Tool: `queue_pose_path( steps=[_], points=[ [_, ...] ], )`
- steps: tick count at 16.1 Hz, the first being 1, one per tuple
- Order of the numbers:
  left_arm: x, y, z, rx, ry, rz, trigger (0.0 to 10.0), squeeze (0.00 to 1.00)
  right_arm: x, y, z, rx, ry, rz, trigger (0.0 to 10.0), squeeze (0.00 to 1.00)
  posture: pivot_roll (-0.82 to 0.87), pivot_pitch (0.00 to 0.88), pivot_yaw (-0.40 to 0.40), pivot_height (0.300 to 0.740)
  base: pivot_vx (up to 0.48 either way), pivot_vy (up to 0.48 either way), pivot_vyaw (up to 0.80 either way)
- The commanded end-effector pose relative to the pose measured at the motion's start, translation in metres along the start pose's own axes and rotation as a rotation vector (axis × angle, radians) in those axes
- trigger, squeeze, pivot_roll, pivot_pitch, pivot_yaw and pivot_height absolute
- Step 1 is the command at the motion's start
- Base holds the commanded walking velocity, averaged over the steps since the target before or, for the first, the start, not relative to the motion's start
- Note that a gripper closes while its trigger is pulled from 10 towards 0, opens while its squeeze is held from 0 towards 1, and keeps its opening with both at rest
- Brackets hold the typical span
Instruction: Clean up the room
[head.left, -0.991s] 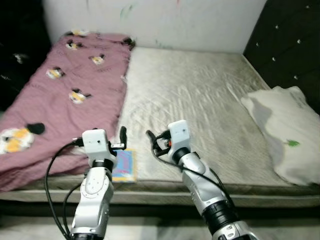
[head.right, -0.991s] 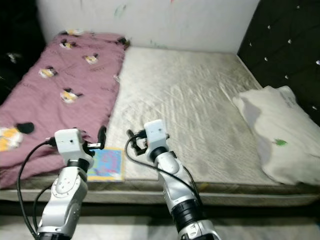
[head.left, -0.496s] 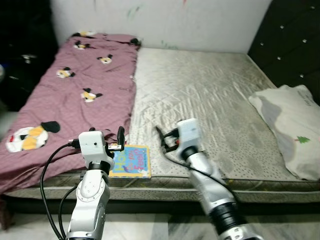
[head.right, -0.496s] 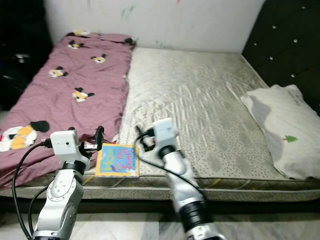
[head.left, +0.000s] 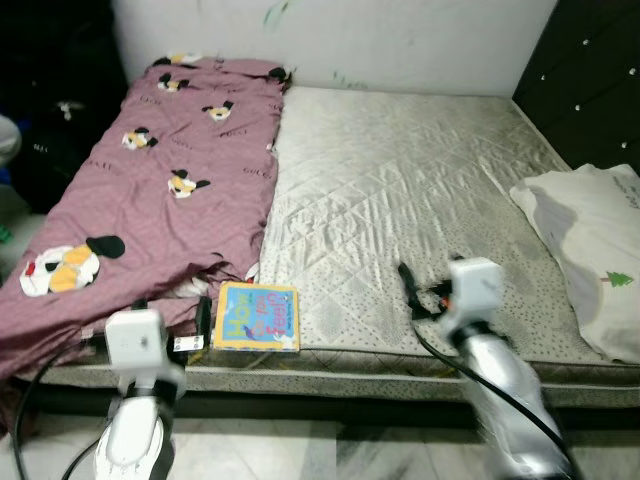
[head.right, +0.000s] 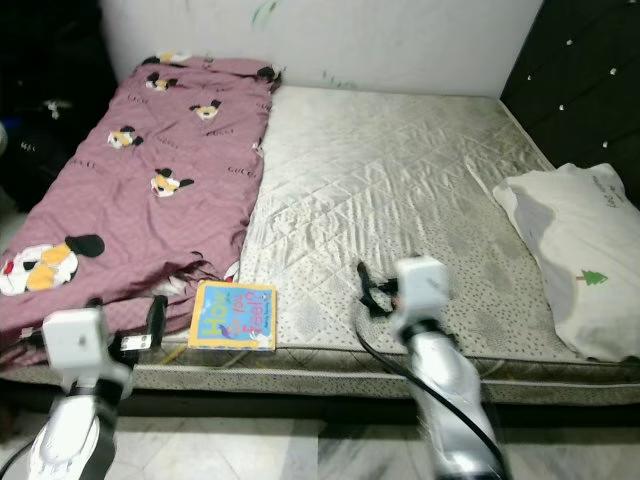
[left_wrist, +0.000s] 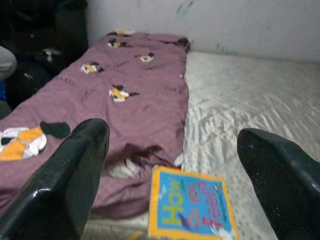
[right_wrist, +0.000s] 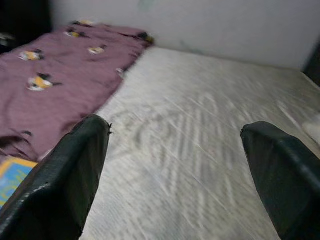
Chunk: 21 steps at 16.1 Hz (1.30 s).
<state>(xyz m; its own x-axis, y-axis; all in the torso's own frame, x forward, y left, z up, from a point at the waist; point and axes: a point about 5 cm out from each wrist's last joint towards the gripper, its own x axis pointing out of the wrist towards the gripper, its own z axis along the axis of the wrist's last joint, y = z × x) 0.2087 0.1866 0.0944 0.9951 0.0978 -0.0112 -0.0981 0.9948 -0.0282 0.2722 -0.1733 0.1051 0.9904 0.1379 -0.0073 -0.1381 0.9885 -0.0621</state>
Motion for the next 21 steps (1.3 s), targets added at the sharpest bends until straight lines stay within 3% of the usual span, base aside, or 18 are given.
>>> queue_pose_path(
  steps=[1,8,9,11,13,17,21],
  points=[
    [-0.005,0.003,0.002,0.003,0.009,0.010,10.0,0.00,-0.009,-0.005,0.006,0.002,-0.001,-0.021,10.0,0.00,0.04,0.041,-0.039,0.740,0.000,0.000,0.00],
    [0.000,0.000,0.008,-0.007,0.024,-0.020,10.0,0.00,-0.020,-0.007,0.007,0.035,0.039,-0.113,10.0,0.00,0.03,0.030,0.001,0.740,0.000,0.000,-0.10],
    [0.002,0.001,0.012,-0.003,0.013,-0.018,10.0,0.00,-0.025,-0.011,0.004,-0.013,0.054,-0.113,10.0,0.00,0.03,0.026,0.002,0.740,0.000,0.000,-0.72],
    [0.006,0.001,0.017,0.011,-0.011,-0.022,10.0,0.00,-0.028,-0.014,0.001,-0.024,0.069,-0.104,10.0,0.00,0.03,0.026,-0.004,0.740,0.000,0.000,-0.36],
    [0.010,0.003,0.017,0.018,-0.018,-0.007,10.0,0.00,-0.027,-0.015,0.000,-0.026,0.079,-0.105,10.0,0.00,0.03,0.028,-0.013,0.740,0.000,0.000,0.00],
    [0.013,-0.011,0.015,-0.020,-0.006,-0.034,10.0,0.00,-0.017,-0.008,0.003,-0.031,0.078,-0.068,10.0,0.00,0.02,0.027,-0.026,0.740,0.000,0.000,0.00],
    [0.016,-0.013,0.013,-0.019,0.000,-0.041,10.0,0.00,-0.017,-0.006,0.001,-0.034,0.087,-0.057,10.0,0.00,0.02,0.025,-0.031,0.740,0.000,0.000,0.00]
  ],
)
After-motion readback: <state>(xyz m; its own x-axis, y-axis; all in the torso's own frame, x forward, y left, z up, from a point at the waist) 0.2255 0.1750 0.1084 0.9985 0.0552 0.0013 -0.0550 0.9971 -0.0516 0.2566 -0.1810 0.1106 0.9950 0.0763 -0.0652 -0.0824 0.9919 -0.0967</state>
